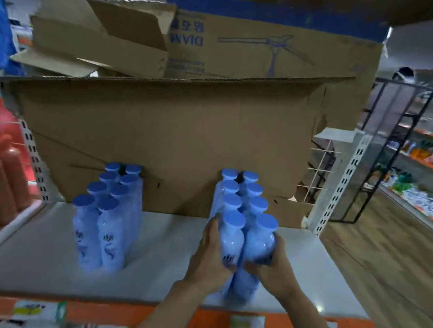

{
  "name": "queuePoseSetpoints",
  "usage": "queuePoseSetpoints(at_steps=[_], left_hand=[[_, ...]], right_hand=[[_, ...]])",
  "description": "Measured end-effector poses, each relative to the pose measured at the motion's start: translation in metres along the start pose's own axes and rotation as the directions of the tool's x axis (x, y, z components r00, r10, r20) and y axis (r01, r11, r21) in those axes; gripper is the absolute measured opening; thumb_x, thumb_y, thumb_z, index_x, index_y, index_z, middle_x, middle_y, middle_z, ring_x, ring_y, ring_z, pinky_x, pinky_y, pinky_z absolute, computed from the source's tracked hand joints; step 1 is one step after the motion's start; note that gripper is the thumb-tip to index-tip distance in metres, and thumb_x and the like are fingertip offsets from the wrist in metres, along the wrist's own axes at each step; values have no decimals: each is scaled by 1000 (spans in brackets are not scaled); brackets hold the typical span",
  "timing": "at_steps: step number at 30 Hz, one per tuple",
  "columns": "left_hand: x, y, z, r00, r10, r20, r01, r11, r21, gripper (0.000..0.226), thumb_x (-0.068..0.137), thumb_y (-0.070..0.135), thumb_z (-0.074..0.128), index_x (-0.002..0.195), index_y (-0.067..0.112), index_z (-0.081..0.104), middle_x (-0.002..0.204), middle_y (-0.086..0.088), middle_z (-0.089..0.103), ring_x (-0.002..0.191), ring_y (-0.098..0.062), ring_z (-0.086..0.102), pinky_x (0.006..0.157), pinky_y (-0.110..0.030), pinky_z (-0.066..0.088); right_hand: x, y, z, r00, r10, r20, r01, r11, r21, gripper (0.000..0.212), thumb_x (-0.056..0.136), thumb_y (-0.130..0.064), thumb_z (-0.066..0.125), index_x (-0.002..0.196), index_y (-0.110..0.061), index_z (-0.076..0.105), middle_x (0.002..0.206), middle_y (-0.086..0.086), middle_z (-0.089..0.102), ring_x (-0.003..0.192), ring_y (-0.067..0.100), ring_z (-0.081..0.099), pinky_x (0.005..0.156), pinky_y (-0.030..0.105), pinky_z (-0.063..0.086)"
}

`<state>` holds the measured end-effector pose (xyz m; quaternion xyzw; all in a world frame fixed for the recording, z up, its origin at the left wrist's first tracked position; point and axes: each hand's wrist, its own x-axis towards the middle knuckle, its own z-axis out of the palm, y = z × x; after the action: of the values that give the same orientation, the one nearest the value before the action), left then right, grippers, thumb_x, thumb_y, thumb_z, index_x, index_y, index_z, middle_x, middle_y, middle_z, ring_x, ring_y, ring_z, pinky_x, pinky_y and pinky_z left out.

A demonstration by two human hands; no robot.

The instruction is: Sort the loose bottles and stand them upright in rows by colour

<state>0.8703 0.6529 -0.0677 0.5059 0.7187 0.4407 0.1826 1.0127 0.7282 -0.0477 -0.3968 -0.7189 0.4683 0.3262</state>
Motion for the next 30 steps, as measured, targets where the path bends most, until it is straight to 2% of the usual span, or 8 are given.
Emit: queuePoseSetpoints(at_steps=[2, 5, 9, 12, 16, 22, 27, 30], left_hand=[[1, 3, 2, 999, -38, 10, 38, 999, -23, 105, 71, 22, 69, 148, 39, 0, 149, 8, 34, 121, -21, 53, 85, -33, 51], [-2, 6, 8, 996, -79, -32, 76, 995, -70, 98, 66, 26, 64, 146, 43, 8, 133, 5, 52, 110, -23, 60, 84, -43, 54], [-7, -1, 13, 992, -94, -81, 86, 992, -96, 91, 72, 24, 69, 145, 43, 17, 125, 11, 58, 106, -14, 61, 84, -34, 55], [-7, -4, 13, 994, -84, -66, 74, 988, -133, 89, 73, 21, 69, 144, 43, 19, 123, 15, 58, 106, -9, 61, 82, -27, 53], [-2, -11, 12, 995, -83, -51, 75, 985, -157, 90, 69, 26, 70, 144, 41, 23, 126, 18, 56, 113, -9, 58, 93, -43, 52], [-3, -8, 9, 996, -83, 16, 84, 981, -174, 99, 68, 16, 73, 143, 46, 16, 133, 19, 51, 120, -10, 53, 98, -45, 49], [-8, 0, -1, 995, -77, 69, 82, 994, -77, 98, 67, 23, 78, 141, 46, 18, 136, 22, 43, 124, -8, 49, 96, -34, 48], [-6, 15, -25, 992, 3, 125, -8, 999, 41, 105, 69, 39, 80, 140, 51, 4, 149, 13, 26, 138, -14, 32, 104, -30, 34]], right_hand=[[4, 11, 0, 999, -30, 18, 30, 1000, 4, 76, 70, 15, 70, 128, -15, 30, 111, 3, 54, 89, -2, 58, 67, 12, 50], [6, 17, 2, 998, -57, 11, 57, 998, -12, 79, 70, 8, 72, 129, -19, 28, 113, 2, 54, 96, 16, 58, 72, 25, 46], [8, 19, 3, 997, -65, 34, 67, 996, -53, 77, 73, 0, 72, 131, -19, 26, 107, 0, 54, 92, 20, 57, 70, 30, 46], [9, 22, 6, 998, -51, 24, 54, 993, -109, 75, 73, -6, 72, 129, -24, 26, 103, -3, 55, 92, 24, 58, 78, 39, 49], [7, 26, 7, 1000, 5, -2, -5, 995, -97, 70, 74, -10, 72, 127, -25, 28, 102, -5, 55, 94, 23, 58, 83, 45, 50], [3, 23, 7, 997, 79, 12, -78, 996, -46, 69, 75, -4, 69, 130, -14, 29, 111, 4, 55, 97, 22, 55, 79, 36, 46], [0, 13, 0, 989, 106, 102, -98, 992, -81, 76, 72, 1, 71, 130, -12, 24, 122, 8, 49, 107, 22, 53, 82, 33, 45], [2, -3, -13, 983, 68, 171, -44, 989, -145, 83, 73, 5, 70, 135, -14, 19, 121, 4, 44, 115, 21, 50, 83, 26, 46]])
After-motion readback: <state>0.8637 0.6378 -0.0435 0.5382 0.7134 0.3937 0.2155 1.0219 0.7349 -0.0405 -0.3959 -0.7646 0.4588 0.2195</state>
